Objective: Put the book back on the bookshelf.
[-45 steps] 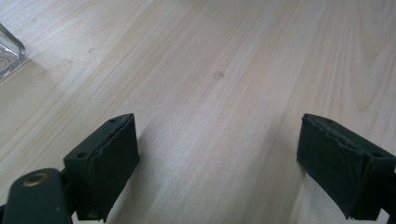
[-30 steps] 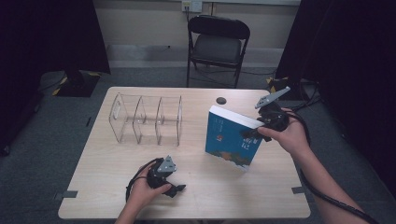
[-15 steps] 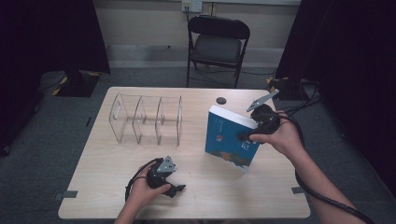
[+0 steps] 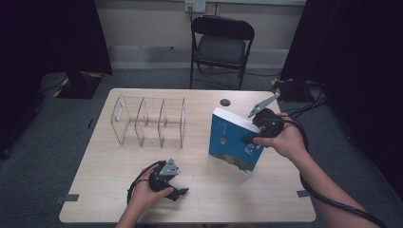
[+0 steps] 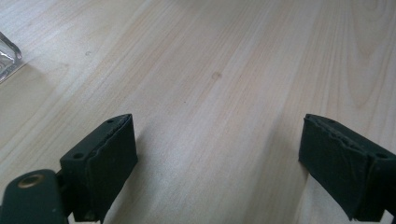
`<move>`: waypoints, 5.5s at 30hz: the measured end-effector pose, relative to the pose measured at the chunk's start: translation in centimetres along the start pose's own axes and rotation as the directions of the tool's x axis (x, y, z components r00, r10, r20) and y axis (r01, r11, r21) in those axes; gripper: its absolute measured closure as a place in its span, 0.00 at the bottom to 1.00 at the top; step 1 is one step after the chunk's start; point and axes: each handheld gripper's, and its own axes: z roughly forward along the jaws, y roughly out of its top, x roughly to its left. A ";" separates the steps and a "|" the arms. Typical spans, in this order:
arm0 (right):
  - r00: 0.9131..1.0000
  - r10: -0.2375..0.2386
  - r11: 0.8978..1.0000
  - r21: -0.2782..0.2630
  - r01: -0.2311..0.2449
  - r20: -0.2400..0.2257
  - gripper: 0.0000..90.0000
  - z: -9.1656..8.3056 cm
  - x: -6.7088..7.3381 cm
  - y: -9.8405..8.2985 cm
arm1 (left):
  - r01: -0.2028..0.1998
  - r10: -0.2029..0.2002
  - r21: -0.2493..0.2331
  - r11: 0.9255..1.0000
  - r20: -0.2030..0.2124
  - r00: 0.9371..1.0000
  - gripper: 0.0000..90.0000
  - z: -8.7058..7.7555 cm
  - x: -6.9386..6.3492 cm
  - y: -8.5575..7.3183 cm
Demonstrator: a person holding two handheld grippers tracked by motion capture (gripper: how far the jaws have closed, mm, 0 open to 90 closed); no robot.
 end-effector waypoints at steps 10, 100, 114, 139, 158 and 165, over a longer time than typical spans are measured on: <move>1.000 -0.004 1.000 -0.027 0.004 -0.002 0.68 -0.5 1.4 -0.7 | -0.018 0.018 0.013 1.000 0.008 1.000 0.10 0.0 0.0 0.1; 0.982 -0.171 0.982 -0.099 0.163 -0.080 0.58 -1.4 4.7 -2.9 | -0.149 0.119 0.240 0.959 0.135 0.984 0.28 -5.3 0.1 19.6; 0.981 -0.167 0.982 -0.102 0.156 -0.100 0.53 -1.4 4.6 -2.9 | -0.185 0.159 0.195 0.963 0.146 0.977 0.31 -5.2 -0.5 22.2; 0.986 -0.136 0.984 -0.126 0.124 -0.095 0.39 -1.6 2.7 -3.7 | -0.270 0.231 0.236 0.933 0.180 0.956 0.58 -5.4 -2.2 23.9; 0.982 -0.150 0.980 -0.147 0.133 -0.112 0.33 -1.8 2.3 -4.2 | -0.299 0.246 0.245 0.922 0.224 0.943 0.65 -5.3 -3.0 24.2; 0.987 -0.103 0.986 -0.141 0.085 -0.122 0.29 -1.8 1.4 -5.6 | -0.251 0.203 0.238 0.938 0.209 0.957 0.67 -5.7 -2.9 23.6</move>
